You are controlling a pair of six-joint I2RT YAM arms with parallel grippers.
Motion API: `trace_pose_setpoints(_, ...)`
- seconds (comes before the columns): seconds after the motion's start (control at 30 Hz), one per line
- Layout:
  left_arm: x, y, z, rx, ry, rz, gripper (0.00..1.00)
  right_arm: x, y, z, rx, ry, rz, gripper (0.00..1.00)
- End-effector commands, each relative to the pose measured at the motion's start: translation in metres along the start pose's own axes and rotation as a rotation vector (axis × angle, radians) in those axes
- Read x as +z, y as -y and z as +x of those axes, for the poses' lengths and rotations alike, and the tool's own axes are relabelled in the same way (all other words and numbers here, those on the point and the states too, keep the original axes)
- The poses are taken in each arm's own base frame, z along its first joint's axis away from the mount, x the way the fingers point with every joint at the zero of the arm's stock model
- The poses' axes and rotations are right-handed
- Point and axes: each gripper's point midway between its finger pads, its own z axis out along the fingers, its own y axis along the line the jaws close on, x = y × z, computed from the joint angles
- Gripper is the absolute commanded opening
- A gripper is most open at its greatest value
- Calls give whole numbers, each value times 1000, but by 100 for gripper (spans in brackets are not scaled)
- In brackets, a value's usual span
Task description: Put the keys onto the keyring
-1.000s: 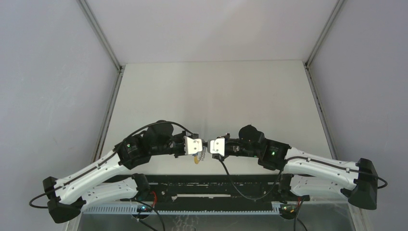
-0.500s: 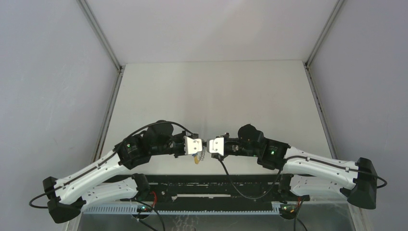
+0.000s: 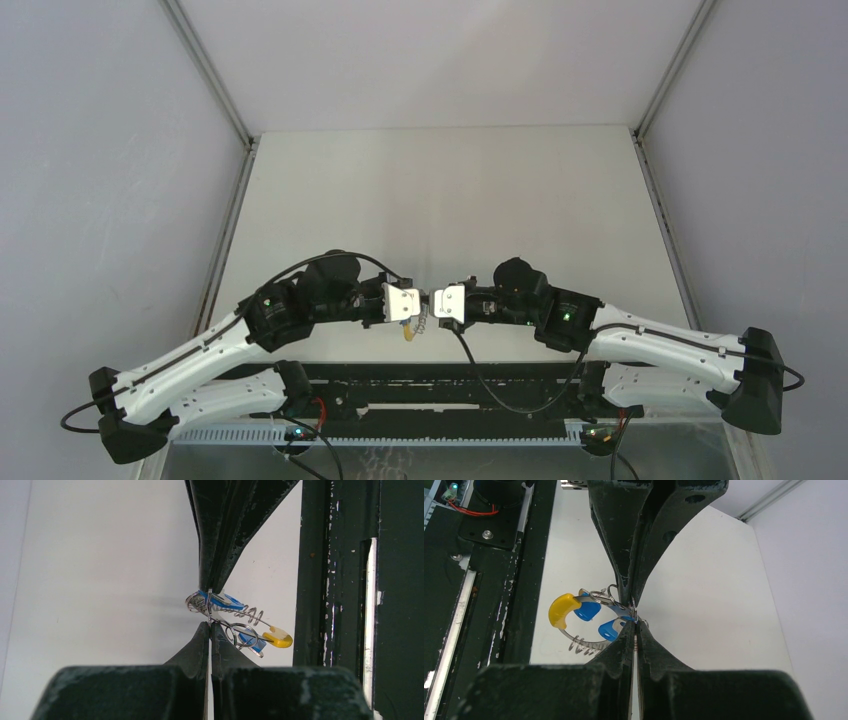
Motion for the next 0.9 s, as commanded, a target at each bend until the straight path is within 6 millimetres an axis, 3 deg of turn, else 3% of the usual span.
trace_pose_setpoints(0.0, 1, -4, -2, 19, 24, -30, 0, -6, 12, -27, -13, 56, 30, 0)
trace_pose_setpoints(0.57, 1, -3, -2, 28, 25, -33, 0, -7, 22, -30, 0, 56, 79, 0)
trace_pose_setpoints(0.87, 1, -6, 1, 36, 5, -56, 0, -5, 14, -29, 6, 43, 30, 0)
